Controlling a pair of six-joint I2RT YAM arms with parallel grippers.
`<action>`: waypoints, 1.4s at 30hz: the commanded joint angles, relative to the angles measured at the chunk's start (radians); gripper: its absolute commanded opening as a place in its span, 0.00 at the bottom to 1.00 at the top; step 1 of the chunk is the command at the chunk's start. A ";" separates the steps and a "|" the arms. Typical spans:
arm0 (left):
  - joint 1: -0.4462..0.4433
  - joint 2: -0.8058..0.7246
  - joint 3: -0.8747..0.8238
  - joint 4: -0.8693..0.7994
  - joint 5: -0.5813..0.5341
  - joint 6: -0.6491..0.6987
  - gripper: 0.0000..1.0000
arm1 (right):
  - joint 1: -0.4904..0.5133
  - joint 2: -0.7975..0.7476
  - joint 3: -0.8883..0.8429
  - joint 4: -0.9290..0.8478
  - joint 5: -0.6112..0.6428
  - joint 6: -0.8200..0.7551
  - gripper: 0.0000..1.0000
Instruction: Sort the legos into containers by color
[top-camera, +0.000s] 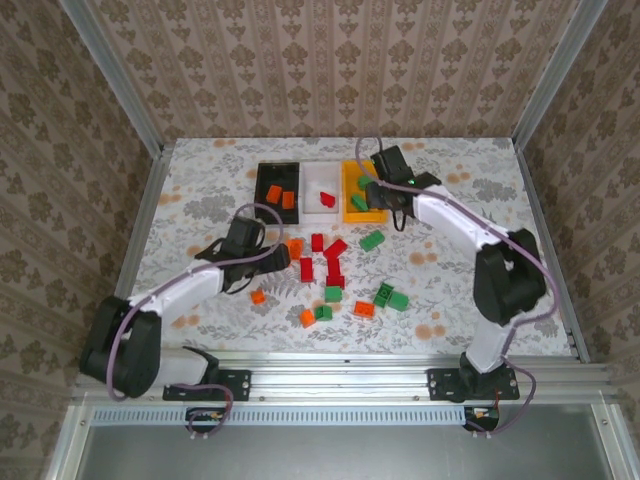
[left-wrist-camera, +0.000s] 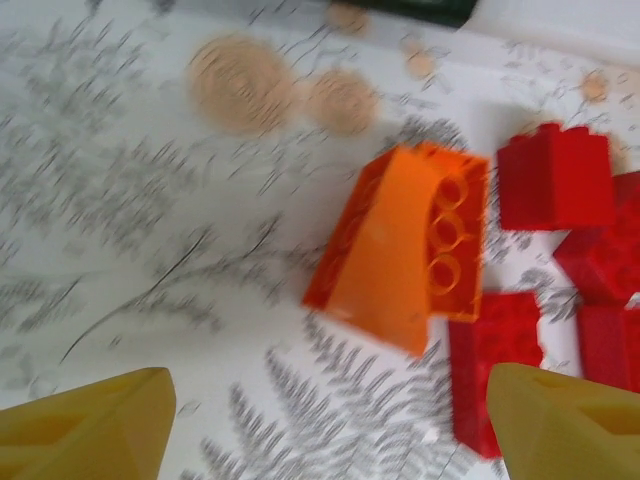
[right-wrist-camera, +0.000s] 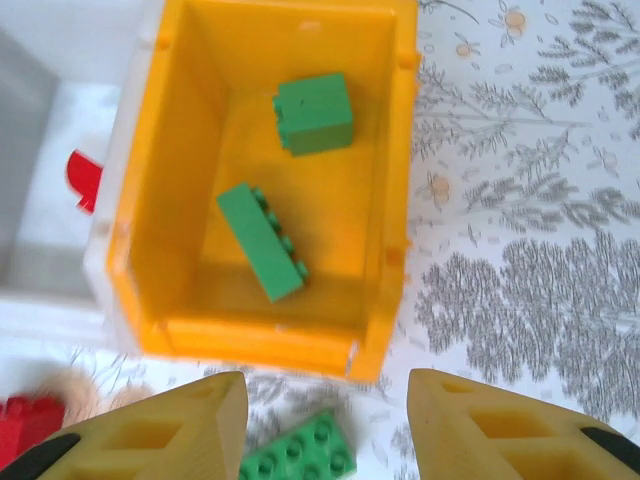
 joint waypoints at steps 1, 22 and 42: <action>-0.015 0.104 0.114 -0.022 -0.048 0.100 0.75 | 0.018 -0.072 -0.160 0.079 -0.033 0.081 0.47; -0.044 0.349 0.224 -0.033 -0.100 0.186 0.43 | 0.029 -0.261 -0.379 0.150 -0.064 0.090 0.46; -0.011 0.236 0.108 0.033 -0.098 0.186 0.34 | 0.072 -0.234 -0.366 0.144 -0.031 0.075 0.45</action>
